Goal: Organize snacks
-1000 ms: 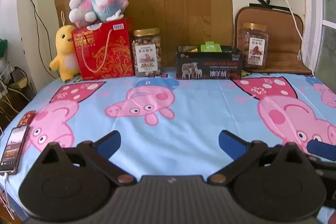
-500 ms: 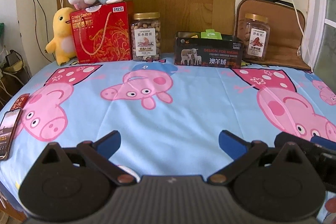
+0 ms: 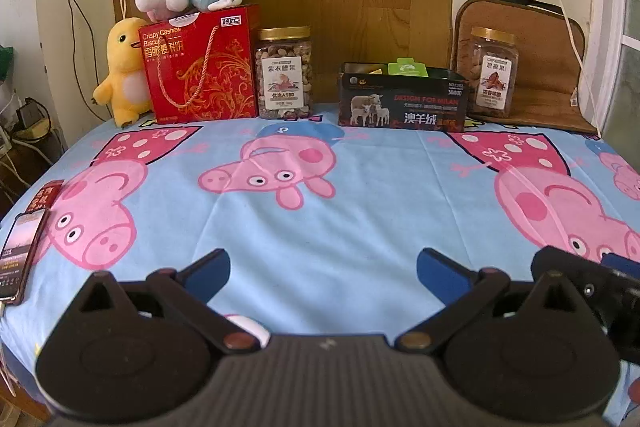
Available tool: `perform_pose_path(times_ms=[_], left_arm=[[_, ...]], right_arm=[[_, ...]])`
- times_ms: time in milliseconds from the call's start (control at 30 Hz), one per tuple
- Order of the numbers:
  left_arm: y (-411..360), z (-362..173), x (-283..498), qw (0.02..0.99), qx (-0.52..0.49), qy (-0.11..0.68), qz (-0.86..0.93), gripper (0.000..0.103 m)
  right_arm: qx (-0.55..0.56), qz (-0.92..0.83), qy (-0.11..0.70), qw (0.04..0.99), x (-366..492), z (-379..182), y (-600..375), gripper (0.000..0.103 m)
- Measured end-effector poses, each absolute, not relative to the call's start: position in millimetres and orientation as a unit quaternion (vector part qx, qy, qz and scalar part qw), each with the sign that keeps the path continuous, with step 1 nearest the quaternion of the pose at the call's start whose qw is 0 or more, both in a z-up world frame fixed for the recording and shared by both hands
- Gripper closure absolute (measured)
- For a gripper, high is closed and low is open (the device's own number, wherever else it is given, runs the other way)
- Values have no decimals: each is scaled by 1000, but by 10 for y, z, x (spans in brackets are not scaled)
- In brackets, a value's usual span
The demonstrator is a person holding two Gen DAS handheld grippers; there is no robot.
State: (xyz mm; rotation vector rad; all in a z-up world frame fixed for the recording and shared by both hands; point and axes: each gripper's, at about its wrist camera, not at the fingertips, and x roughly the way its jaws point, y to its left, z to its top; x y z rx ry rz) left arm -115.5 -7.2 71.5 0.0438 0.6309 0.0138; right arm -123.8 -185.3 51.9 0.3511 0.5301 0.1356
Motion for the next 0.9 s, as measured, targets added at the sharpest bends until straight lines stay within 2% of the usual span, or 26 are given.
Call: perform_pose_path(times_ms=[900], left_arm=[[-147, 662, -1127, 943, 29, 332, 6, 0]], right_arm=[[186, 63, 257, 946, -1282, 506, -1878, 4]])
